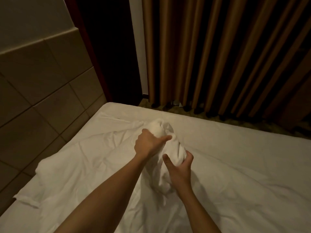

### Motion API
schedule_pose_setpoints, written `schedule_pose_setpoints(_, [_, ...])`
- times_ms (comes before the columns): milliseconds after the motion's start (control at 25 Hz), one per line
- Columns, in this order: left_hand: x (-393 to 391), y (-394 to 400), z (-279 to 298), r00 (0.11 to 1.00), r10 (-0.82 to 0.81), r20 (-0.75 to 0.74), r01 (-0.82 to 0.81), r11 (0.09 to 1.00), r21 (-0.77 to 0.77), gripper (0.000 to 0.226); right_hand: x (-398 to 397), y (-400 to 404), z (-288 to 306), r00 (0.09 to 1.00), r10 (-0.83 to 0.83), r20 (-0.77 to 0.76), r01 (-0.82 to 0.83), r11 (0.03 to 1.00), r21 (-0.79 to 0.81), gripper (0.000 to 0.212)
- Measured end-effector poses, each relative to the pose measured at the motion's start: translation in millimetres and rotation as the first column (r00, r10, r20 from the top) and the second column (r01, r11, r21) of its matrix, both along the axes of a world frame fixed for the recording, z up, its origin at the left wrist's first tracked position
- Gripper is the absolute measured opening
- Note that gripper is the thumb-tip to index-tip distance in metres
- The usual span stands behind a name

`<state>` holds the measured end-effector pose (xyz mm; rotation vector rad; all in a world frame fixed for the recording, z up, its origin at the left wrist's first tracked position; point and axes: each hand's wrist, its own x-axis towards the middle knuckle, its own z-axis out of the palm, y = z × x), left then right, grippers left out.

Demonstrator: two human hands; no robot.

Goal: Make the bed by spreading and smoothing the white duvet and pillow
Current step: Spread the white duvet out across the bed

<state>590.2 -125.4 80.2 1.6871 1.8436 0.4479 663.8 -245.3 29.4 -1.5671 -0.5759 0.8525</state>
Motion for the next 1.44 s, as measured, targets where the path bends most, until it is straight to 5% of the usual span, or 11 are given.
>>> schedule_pose_setpoints(160, [-9,9,10,0.993,-0.103,0.061,0.093,0.984,0.154,0.061,-10,22,23,0.995,-0.092,0.036,0.093,0.996,-0.015,0.098])
schedule_pose_setpoints(440, [-51,173,200,0.997,-0.055,-0.049,0.073,0.803,0.592,0.065,-32,180,195,0.989,-0.067,0.129,0.008,0.911,0.412,0.080])
schedule_pose_setpoints(520, [-83,214,238,0.998,0.027,-0.048,0.010,0.775,0.632,0.069,-47,231,221,0.980,-0.027,0.196,-0.062,0.900,0.431,0.079])
schedule_pose_setpoints(600, [-115,240,244,0.993,0.108,-0.041,-0.063,0.807,0.588,0.082,-57,278,221,0.957,0.184,0.225,-0.246,0.924,0.293,0.094])
schedule_pose_setpoints(720, [-139,248,200,0.989,0.123,-0.079,-0.062,0.843,0.534,0.091,-56,313,170,0.875,0.449,0.181,-0.452,0.892,-0.030,0.121])
schedule_pose_setpoints(960, [-103,179,50,0.995,0.063,0.076,-0.086,0.932,0.352,0.082,-37,247,50,0.899,0.430,0.090,-0.403,0.889,-0.220,0.116])
schedule_pose_setpoints(1200, [-15,42,-38,0.955,-0.006,0.296,-0.027,0.994,0.109,0.064,33,114,11,0.969,0.223,-0.107,-0.241,0.950,-0.200,0.106])
schedule_pose_setpoints(1440, [82,-151,-133,0.956,-0.016,0.293,0.055,0.990,-0.127,0.075,140,-105,-84,0.982,-0.120,-0.143,0.050,0.906,-0.420,0.095])
